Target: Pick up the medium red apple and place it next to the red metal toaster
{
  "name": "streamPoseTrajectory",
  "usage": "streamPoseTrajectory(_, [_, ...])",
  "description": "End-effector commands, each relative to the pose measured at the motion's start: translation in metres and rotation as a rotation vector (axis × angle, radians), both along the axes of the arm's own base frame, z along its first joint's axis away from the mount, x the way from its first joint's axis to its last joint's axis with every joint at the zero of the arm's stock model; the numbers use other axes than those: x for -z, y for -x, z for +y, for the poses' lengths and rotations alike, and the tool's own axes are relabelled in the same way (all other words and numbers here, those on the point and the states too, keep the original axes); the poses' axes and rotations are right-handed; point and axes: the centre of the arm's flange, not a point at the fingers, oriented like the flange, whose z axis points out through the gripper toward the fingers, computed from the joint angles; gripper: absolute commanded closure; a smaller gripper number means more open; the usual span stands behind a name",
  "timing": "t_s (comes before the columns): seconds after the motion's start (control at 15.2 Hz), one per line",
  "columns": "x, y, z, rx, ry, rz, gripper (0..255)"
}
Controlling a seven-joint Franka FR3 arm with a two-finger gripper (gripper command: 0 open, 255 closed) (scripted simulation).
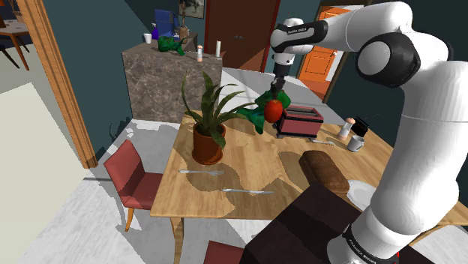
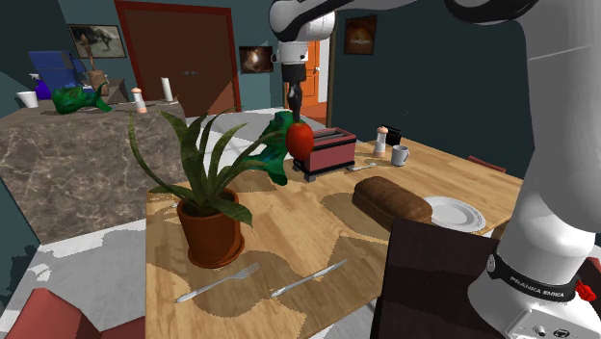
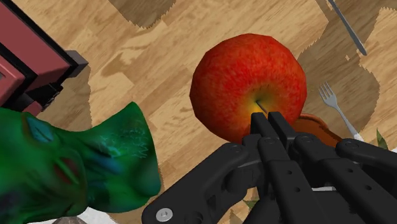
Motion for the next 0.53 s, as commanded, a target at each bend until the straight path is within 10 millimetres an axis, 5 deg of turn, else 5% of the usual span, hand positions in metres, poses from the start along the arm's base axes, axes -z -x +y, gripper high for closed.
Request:
streamPoseTrajectory(0.0, [0.000, 0.011, -0.025, -0.001, 0.000, -0.001, 255])
streamPoseTrajectory(0.46, [0.000, 0.047, -0.110, -0.001, 0.000, -0.001, 255])
